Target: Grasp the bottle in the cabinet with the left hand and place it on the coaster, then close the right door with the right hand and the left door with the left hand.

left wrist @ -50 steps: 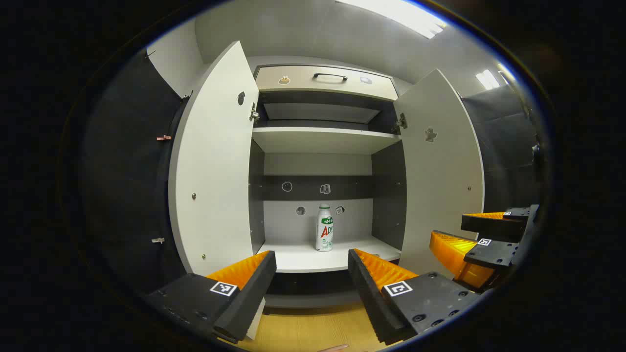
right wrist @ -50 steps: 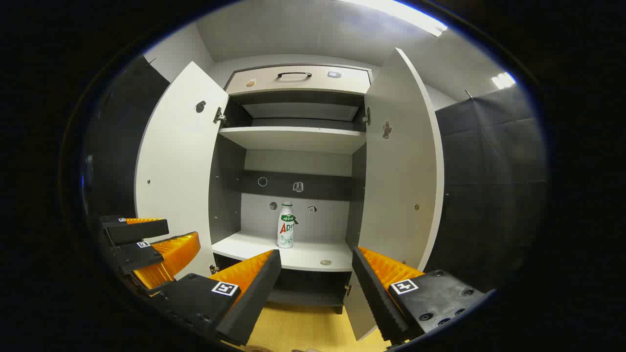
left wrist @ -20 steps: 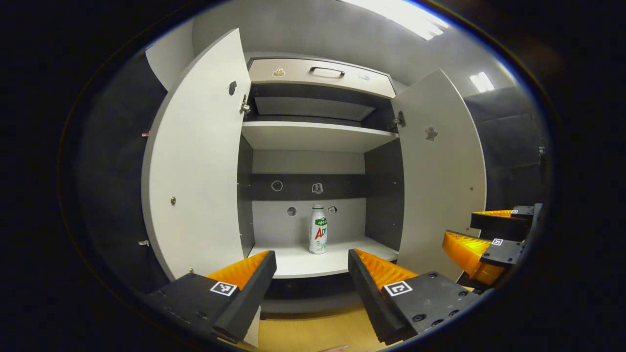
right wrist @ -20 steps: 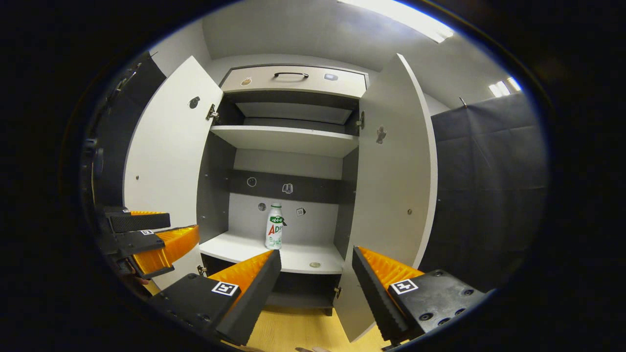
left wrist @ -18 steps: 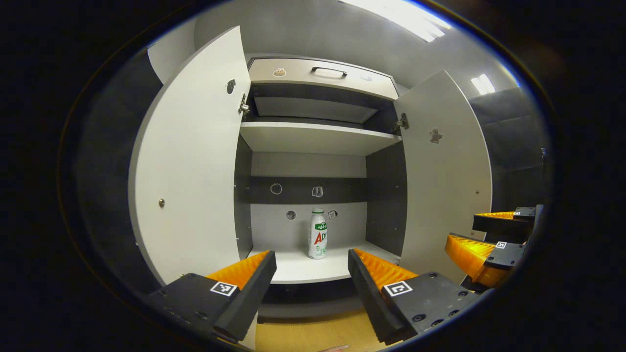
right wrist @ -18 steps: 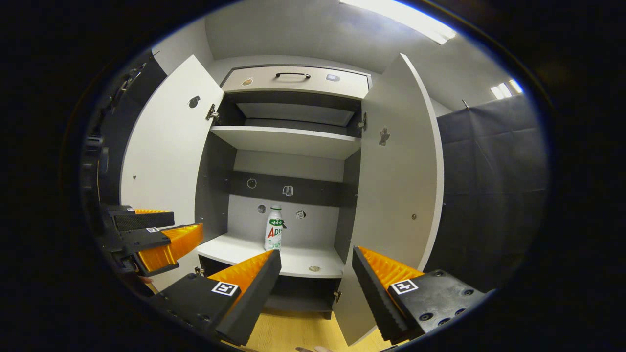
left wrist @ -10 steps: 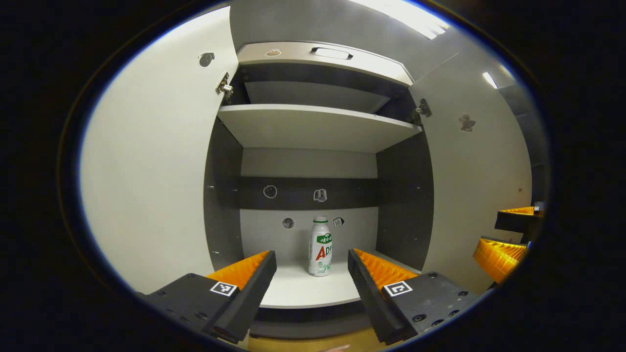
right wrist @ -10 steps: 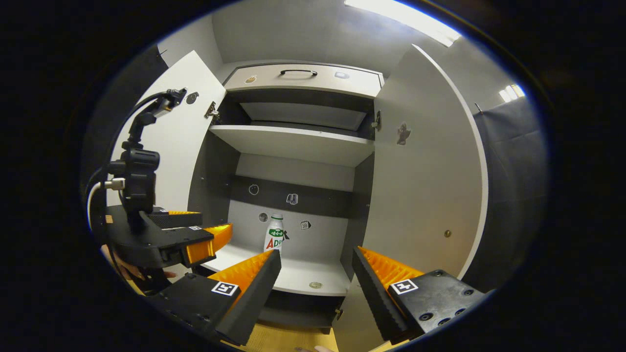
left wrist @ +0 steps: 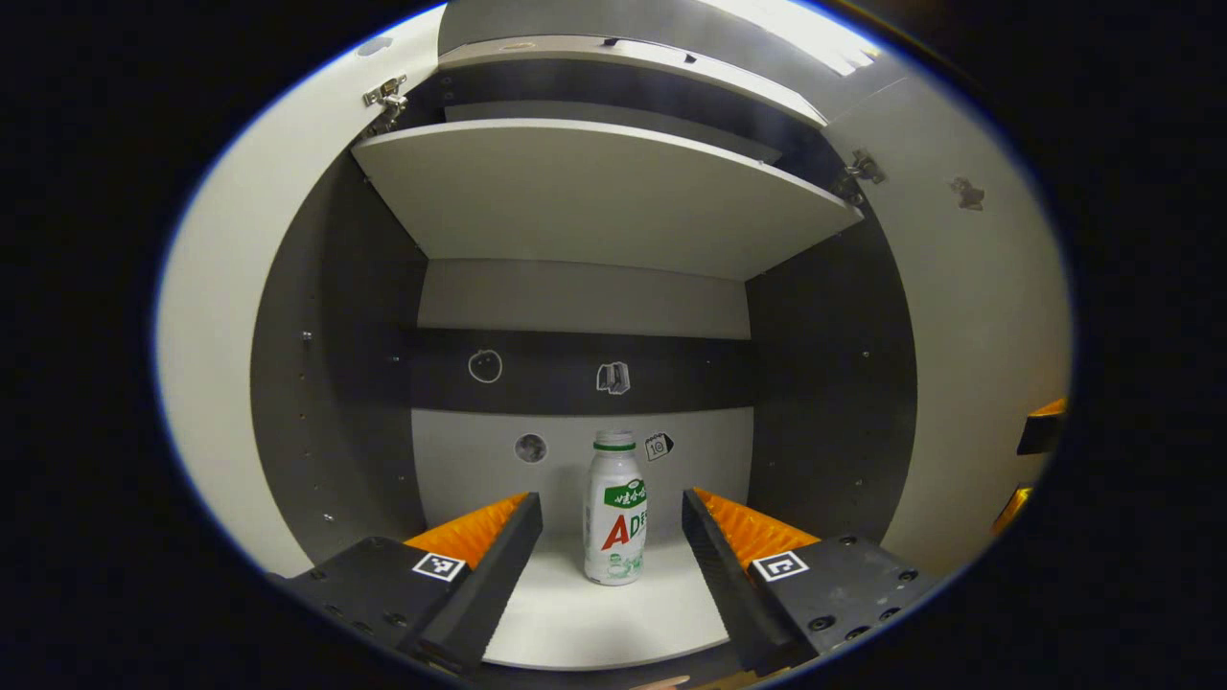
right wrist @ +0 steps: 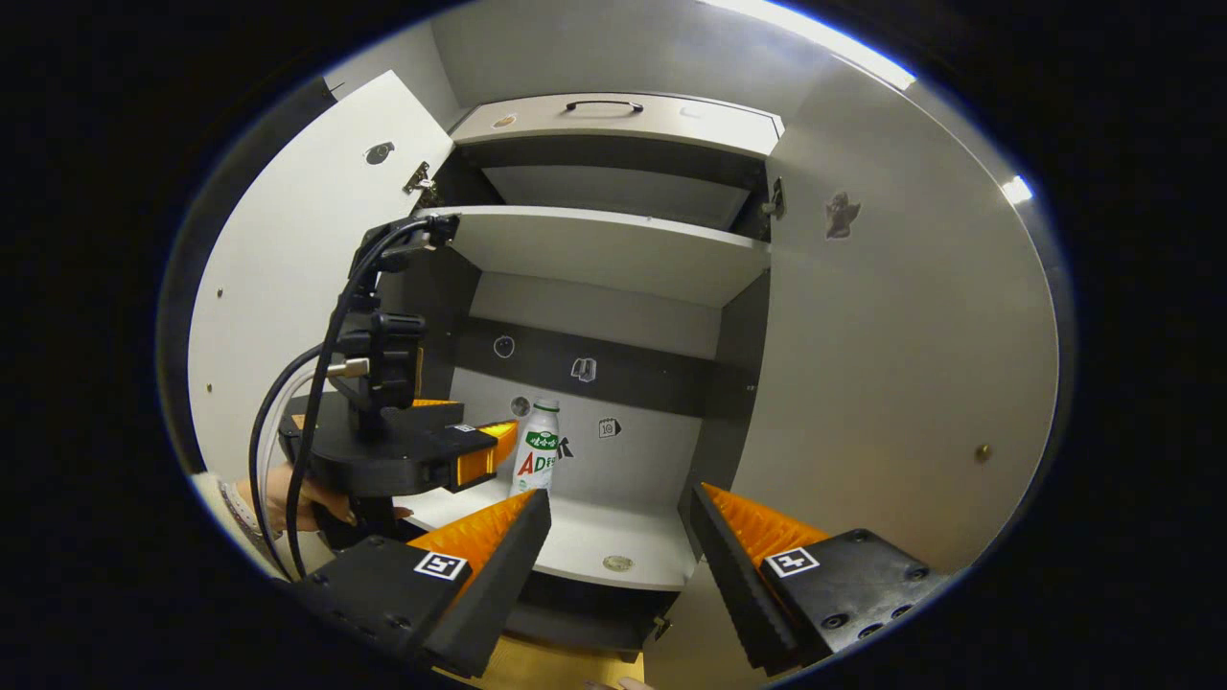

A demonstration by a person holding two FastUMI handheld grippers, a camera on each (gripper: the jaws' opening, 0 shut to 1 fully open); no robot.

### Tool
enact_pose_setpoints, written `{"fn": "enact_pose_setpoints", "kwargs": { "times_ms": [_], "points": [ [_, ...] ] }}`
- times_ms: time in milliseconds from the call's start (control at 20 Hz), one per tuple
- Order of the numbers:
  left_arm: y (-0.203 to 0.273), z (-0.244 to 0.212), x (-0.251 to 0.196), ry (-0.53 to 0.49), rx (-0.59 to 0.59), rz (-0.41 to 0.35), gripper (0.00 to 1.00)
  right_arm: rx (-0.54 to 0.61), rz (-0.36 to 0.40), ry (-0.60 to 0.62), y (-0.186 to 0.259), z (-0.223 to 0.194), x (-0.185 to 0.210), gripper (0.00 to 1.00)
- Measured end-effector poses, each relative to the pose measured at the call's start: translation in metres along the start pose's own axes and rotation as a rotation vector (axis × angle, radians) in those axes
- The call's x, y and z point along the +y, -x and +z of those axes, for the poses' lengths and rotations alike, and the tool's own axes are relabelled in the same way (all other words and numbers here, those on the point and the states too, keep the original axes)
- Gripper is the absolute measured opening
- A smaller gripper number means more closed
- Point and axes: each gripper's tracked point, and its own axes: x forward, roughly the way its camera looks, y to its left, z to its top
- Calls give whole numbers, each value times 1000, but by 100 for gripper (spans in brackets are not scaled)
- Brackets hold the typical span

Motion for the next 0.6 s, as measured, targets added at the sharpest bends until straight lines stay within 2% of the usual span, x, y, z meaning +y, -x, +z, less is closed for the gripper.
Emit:
{"fn": "enact_pose_setpoints", "kwargs": {
  "times_ms": [200,600],
  "points": [
    [-32,-16,1,-29,17,2,93,19,8,-14,-18,-11,-4,96],
    [-82,-48,7,12,57,11,93,62,26,-34,-51,-36,-3,97]
  ]
}}
